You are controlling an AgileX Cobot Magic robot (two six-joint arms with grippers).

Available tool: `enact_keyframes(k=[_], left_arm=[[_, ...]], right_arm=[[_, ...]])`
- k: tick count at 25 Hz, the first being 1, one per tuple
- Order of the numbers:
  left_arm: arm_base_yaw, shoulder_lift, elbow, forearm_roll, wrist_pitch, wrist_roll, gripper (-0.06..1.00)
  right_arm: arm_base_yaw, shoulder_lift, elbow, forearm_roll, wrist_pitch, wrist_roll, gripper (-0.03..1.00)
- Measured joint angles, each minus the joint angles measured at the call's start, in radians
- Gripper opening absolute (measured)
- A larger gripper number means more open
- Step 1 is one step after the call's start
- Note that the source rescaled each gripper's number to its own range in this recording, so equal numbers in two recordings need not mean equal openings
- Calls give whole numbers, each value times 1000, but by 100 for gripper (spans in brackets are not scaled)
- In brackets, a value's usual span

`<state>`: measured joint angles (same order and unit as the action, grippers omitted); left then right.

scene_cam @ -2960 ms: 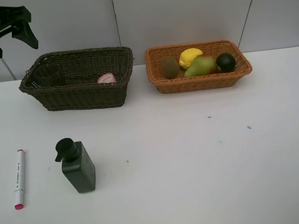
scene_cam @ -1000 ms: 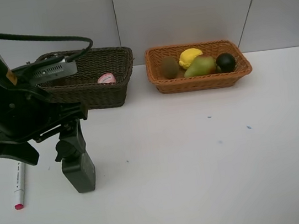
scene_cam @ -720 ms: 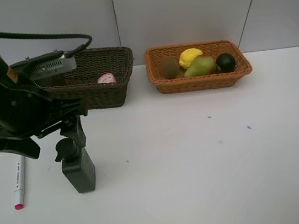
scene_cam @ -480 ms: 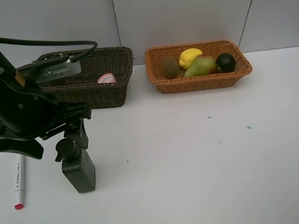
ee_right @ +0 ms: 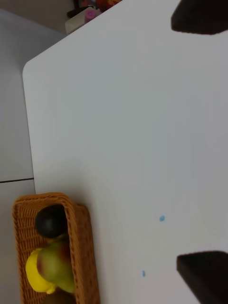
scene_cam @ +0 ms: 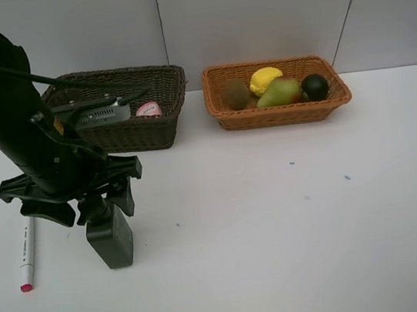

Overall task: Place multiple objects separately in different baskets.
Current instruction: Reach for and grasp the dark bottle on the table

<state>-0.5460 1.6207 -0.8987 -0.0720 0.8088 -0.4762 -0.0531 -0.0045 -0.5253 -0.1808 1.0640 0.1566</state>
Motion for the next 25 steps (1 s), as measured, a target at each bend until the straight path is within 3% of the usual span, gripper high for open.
enact_keyframes(k=[21, 25], left_arm=[[0, 93, 4, -11, -34, 8, 100], [0, 93, 5, -11, -33, 8, 94]], right_arm=[[0, 0, 0, 0, 0, 0, 100], [0, 0, 0, 0, 0, 0, 100]])
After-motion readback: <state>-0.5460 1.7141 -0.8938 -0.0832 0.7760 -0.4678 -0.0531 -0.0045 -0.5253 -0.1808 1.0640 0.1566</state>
